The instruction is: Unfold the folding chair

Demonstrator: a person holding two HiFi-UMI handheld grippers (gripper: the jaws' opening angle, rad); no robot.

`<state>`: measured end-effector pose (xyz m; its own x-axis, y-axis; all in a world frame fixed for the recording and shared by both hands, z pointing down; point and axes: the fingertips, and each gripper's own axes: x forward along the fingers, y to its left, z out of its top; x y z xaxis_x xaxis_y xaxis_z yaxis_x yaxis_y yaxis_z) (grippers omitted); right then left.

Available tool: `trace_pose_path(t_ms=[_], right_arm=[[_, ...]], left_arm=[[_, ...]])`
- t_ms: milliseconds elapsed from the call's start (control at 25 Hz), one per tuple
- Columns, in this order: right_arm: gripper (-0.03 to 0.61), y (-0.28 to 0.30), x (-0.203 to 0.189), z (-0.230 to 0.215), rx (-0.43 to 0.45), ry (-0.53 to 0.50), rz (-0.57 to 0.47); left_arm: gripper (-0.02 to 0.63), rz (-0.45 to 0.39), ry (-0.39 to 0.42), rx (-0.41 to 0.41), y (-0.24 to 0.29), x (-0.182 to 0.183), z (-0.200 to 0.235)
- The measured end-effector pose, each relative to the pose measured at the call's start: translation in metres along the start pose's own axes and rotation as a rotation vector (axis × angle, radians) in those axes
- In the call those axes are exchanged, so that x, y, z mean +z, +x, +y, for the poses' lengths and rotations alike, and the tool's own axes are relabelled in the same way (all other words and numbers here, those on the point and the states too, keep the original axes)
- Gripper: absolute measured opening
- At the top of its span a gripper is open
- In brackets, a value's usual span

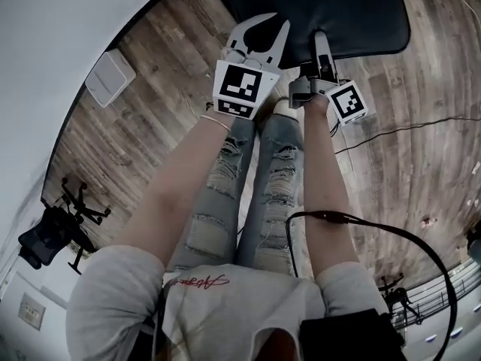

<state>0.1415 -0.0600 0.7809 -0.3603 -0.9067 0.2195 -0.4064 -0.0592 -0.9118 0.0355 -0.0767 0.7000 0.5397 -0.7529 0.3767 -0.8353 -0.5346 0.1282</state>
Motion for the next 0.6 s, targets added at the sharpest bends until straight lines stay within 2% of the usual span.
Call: trace_pose_path(t_ms=[160, 360, 480, 560, 600], right_arm=[[0.276, -0.001, 0.002, 0.002, 0.016, -0.013, -0.024], [0.276, -0.008, -0.006, -0.005, -0.011, 0.075, 0.052], [0.275, -0.032, -0.004, -0.004, -0.106, 0.077, 0.106], [0.266, -0.058, 0.001, 0.004, -0.183, 0.042, 0.081], [0.207, -0.076, 0.009, 0.01, -0.224, -0.01, 0.042]], left_arm=[[0.043, -0.038, 0.078, 0.012, -0.001, 0.001, -0.009], [0.043, -0.059, 0.036, 0.001, -0.014, 0.007, -0.012], [0.043, -0.067, 0.018, 0.004, -0.026, 0.017, -0.024], [0.043, -0.062, 0.018, 0.0, -0.035, 0.026, -0.034], [0.043, -0.061, 0.019, -0.001, -0.041, 0.031, -0.039]])
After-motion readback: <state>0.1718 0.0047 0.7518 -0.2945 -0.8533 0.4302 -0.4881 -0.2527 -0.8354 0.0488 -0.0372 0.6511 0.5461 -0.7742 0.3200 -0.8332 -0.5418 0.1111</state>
